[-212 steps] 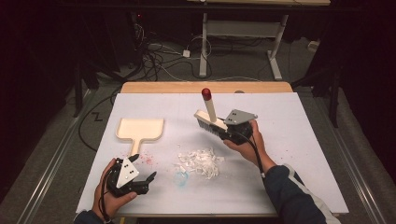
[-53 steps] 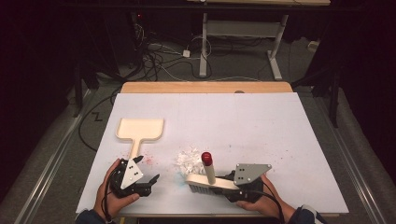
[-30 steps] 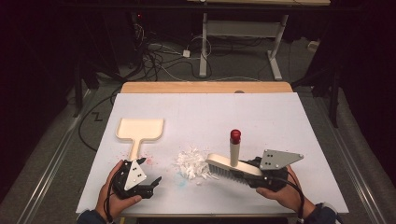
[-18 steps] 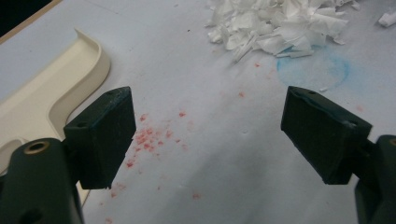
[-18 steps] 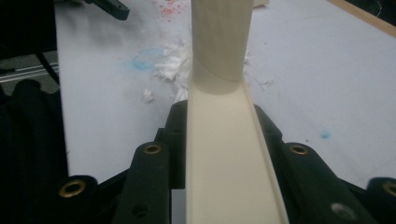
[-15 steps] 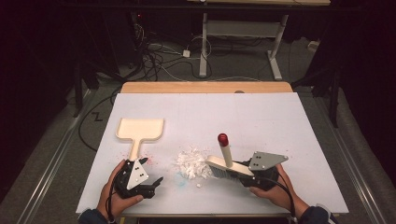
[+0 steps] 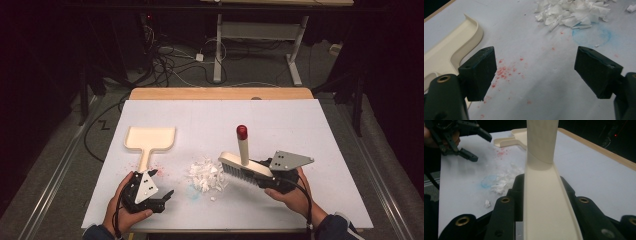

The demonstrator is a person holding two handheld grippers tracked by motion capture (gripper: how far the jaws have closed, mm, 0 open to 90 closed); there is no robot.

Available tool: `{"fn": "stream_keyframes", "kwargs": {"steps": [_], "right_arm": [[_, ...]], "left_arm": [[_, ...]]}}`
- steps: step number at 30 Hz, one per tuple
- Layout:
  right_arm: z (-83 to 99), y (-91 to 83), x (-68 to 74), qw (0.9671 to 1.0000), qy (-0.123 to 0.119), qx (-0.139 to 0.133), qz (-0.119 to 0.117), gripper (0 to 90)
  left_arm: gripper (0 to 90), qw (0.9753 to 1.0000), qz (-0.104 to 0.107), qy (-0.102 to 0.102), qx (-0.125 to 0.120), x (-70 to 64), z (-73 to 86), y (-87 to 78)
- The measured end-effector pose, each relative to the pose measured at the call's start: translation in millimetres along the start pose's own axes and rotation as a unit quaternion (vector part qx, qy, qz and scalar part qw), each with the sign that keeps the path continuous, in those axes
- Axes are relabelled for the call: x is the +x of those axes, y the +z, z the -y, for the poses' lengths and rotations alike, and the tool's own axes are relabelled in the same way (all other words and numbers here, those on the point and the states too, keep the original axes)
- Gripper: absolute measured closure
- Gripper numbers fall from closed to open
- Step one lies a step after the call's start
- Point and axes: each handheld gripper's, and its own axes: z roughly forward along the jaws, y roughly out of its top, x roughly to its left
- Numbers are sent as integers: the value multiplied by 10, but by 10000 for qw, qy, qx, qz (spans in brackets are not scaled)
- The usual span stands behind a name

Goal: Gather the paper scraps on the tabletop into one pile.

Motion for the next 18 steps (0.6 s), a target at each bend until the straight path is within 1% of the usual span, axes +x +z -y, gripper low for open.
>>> {"fn": "stream_keyframes", "kwargs": {"steps": [1,2,3,4,5,6,8,10,12,13,14,15,16,17,18], "right_arm": [[-2,-4,-21,10000,39,-42,32,675],[-5,5,-37,9998,64,-85,163,675],[-9,25,-49,9994,64,-91,334,675],[-10,57,-54,9986,-2,-61,526,675],[-5,100,-58,9972,-100,-40,739,675],[4,151,-66,9958,-143,-1,907,675],[33,266,-96,9949,-120,27,1001,675],[63,398,-112,9932,-146,66,1149,675],[95,525,-111,9921,-185,140,1235,675],[109,580,-106,9918,-190,175,1250,675],[119,622,-97,9924,-168,189,1202,675],[124,648,-88,9944,-135,160,1034,675],[120,664,-64,9956,-138,170,911,675],[111,670,-27,9958,-217,203,868,673],[101,661,2,9967,-253,182,755,673]], "left_arm": [[171,10000,4,0,8,1,-1,3],[171,10000,2,9,13,2,-3,7],[171,10000,3,8,14,0,-5,13],[171,10000,5,18,19,-1,-8,15],[171,10000,13,17,19,-3,-10,16],[171,10000,18,22,19,-4,-11,16],[171,10000,25,18,14,-1,-10,21],[171,10000,32,16,17,1,-10,24],[172,10000,38,22,14,-1,-9,20],[172,10000,43,19,4,0,-7,17],[172,10000,40,15,5,3,-4,14],[172,10000,36,9,9,6,0,12],[173,10000,33,3,10,9,4,9],[173,10000,34,-11,-6,9,8,7],[173,10000,28,-7,1,11,9,3]]}}
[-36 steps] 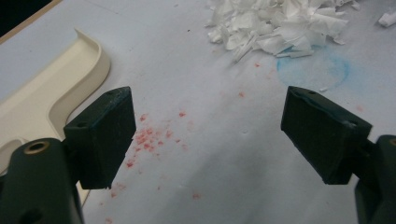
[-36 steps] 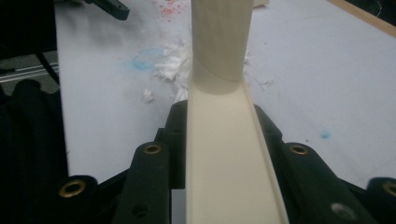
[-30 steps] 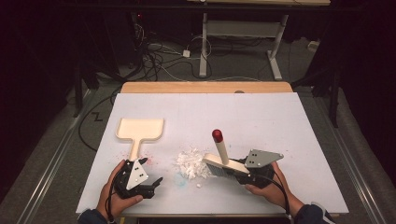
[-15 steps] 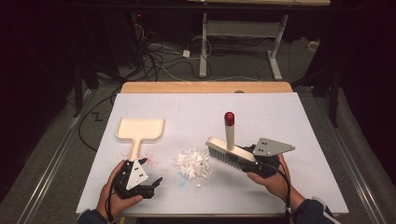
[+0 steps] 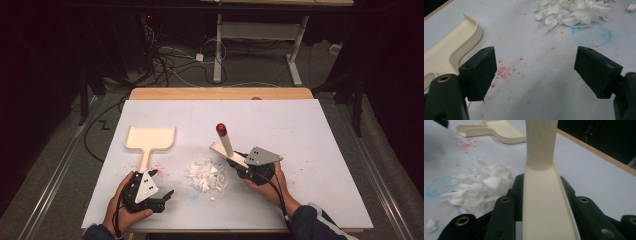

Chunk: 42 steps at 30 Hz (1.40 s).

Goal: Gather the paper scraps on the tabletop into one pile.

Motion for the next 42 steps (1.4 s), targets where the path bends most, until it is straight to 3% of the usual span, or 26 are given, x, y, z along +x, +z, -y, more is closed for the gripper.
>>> {"fn": "stream_keyframes", "kwargs": {"steps": [1,7,14,16,19,25,29,35,37,42], "right_arm": [[-13,-20,18,9999,8,-56,-136,674],[-111,-210,64,9993,-16,-246,-268,674],[-221,-675,115,9959,-41,-569,-707,674],[-233,-754,147,9936,-19,-628,-934,674],[-200,-780,246,9905,-58,-508,-1276,674],[-61,-642,430,9796,-254,-145,-1989,675],[-7,-537,441,9805,-308,36,-1938,675],[-26,-518,265,9907,-262,-16,-1334,675],[-22,-541,192,9911,-123,-100,-1320,675],[-27,-685,109,9919,-70,-139,-1259,675]], "left_arm": [[173,10000,-4,-3,-2,0,0,-3],[173,10000,-38,22,-23,-11,-7,-11],[173,10000,-37,14,-21,-7,-7,-11],[173,10000,-41,10,-29,-8,-9,-11],[173,10000,-45,21,-22,-12,-17,-6],[173,10000,-27,21,-24,-7,-21,1],[173,10000,-15,26,-29,-6,-17,1],[173,10000,-21,44,-11,-9,-19,3],[173,10000,-20,44,-20,-13,-20,2],[174,10000,-22,9,-13,-6,-15,2]]}}
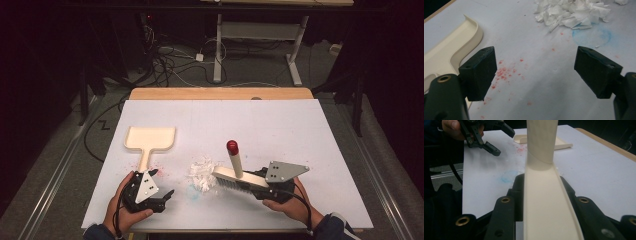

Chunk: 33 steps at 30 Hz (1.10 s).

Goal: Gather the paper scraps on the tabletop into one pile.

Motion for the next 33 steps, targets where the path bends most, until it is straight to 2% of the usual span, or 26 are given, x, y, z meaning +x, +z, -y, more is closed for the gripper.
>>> {"fn": "stream_keyframes", "kwargs": {"steps": [6,14,20,22,25,27,30,33], "right_arm": [[19,-323,-27,9998,91,-65,177,674],[172,-767,-90,9977,554,63,372,674],[316,-980,-113,9941,1034,261,193,674],[352,-1004,-139,9918,1223,366,-98,674],[392,-985,-203,9867,1475,641,-252,673],[434,-955,-266,9836,1636,745,-162,672],[503,-913,-413,9765,1978,858,-63,667],[560,-884,-589,9691,2254,990,154,638]], "left_arm": [[173,10000,-12,-6,-16,3,6,-10],[173,10000,-32,27,4,-4,-11,-1],[173,10000,-12,39,29,-4,-15,13],[173,10000,9,45,43,-7,-17,20],[173,10000,28,67,57,-10,-23,31],[173,9999,39,77,62,-13,-26,37],[173,9999,58,97,100,-11,-27,46],[173,9999,71,105,104,-13,-30,52]]}}
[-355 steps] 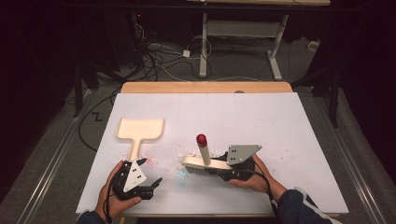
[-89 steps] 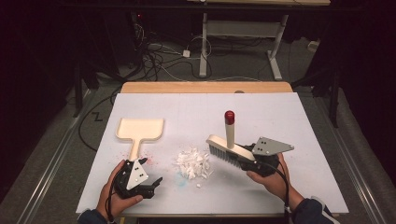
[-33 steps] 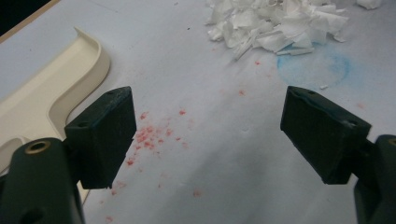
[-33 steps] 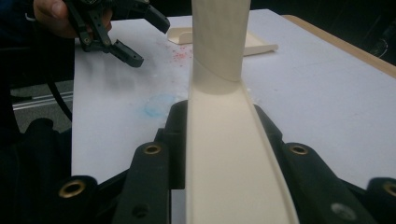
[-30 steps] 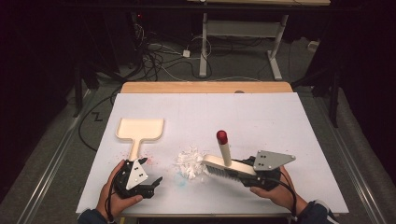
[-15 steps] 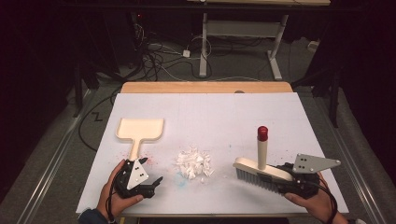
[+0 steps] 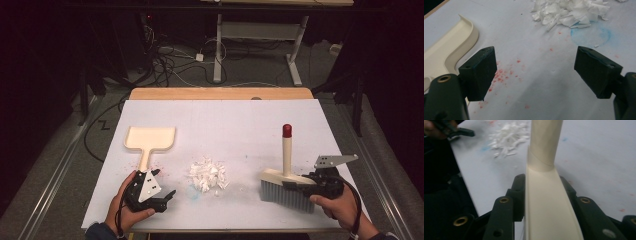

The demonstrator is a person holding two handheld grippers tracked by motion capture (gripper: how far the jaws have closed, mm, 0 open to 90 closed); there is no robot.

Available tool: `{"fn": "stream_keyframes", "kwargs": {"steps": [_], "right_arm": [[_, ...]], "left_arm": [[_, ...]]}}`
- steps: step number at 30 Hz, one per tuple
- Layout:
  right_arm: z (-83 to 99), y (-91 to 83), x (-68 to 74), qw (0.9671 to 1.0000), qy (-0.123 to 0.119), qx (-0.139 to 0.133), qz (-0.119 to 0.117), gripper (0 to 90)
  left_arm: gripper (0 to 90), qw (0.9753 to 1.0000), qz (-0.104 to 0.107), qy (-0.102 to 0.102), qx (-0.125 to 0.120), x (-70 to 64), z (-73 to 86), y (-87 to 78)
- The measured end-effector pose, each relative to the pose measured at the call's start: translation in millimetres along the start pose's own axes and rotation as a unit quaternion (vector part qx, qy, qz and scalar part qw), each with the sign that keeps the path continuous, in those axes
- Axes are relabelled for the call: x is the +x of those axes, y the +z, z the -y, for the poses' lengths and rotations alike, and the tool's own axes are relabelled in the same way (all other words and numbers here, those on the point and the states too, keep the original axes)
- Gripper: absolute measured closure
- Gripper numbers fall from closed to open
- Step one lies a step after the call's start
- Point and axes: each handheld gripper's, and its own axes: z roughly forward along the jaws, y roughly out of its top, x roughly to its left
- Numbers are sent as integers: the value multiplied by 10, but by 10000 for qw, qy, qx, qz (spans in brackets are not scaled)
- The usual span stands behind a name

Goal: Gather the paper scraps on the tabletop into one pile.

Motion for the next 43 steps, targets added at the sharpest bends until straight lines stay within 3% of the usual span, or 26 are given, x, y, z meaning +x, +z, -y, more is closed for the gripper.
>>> {"fn": "stream_keyframes", "kwargs": {"steps": [3,7,8,10,12,14,16,20,23,26,36,43], "right_arm": [[-83,20,-173,9996,30,276,61,570],[-177,39,-377,9974,-22,458,558,416],[-192,26,-418,9962,-19,443,754,449],[-207,-30,-493,9934,-2,239,1118,432],[-213,-99,-496,9867,-154,101,1616,410],[-209,-144,-431,9750,-494,-57,2164,381],[-204,-174,-339,9672,-714,-308,2418,356],[-159,-176,-106,9525,-1233,-845,2652,320],[-73,-167,43,9500,-1314,-1172,2578,283],[-3,-147,157,9436,-1394,-1372,2670,273],[85,-127,283,9370,-1478,-1441,2818,258],[201,-198,314,9365,-1315,-1516,2876,225]], "left_arm": [[173,10000,31,-22,19,5,-4,23],[173,9999,78,15,64,6,-18,67],[173,9999,86,42,96,7,-19,75],[173,9998,87,74,140,0,-19,86],[173,9998,86,89,142,-14,-17,75],[173,9999,61,81,114,-28,-12,53],[173,9999,26,67,83,-32,-9,31],[173,10000,-20,65,33,-43,0,-3],[173,10000,-36,89,19,-47,5,-17],[173,9999,-58,108,-4,-41,4,-22],[171,9998,-127,132,-10,-26,-23,3],[170,9998,-184,38,-68,48,-34,16]]}}
